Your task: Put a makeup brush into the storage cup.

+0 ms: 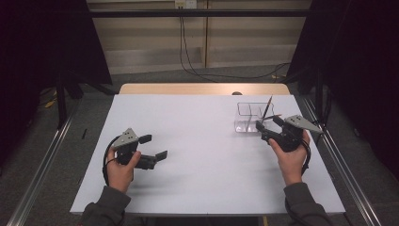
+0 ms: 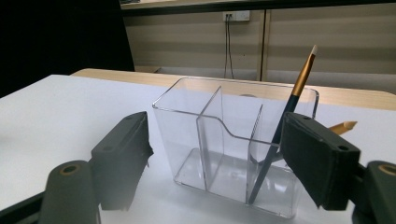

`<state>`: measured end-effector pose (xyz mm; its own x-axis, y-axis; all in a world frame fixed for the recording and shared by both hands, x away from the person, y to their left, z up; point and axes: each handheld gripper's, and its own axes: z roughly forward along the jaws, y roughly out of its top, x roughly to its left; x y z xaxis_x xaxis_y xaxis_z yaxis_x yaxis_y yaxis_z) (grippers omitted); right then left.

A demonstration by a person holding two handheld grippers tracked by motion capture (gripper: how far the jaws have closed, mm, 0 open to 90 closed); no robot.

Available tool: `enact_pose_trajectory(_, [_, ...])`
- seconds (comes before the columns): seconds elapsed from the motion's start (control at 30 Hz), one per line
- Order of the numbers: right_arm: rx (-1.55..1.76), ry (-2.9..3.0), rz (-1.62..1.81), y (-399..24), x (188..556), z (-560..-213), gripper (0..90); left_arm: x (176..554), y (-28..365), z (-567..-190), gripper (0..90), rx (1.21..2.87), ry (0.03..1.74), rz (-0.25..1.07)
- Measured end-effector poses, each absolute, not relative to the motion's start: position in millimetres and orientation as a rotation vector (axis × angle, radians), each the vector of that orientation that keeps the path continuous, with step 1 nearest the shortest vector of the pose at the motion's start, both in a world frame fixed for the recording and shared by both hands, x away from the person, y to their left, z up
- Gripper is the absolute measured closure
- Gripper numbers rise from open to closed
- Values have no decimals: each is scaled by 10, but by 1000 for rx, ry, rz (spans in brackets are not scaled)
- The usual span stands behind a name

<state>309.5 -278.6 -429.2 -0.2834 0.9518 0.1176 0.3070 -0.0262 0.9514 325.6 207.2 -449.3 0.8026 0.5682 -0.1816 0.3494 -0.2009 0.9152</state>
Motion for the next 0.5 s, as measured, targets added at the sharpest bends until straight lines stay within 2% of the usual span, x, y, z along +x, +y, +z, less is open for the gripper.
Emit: enact_pose_trajectory(0.5, [1322, 1680, 1331, -2778, 2956, -4316, 206, 3246, 2078, -4490, 28, 1817, 713, 243])
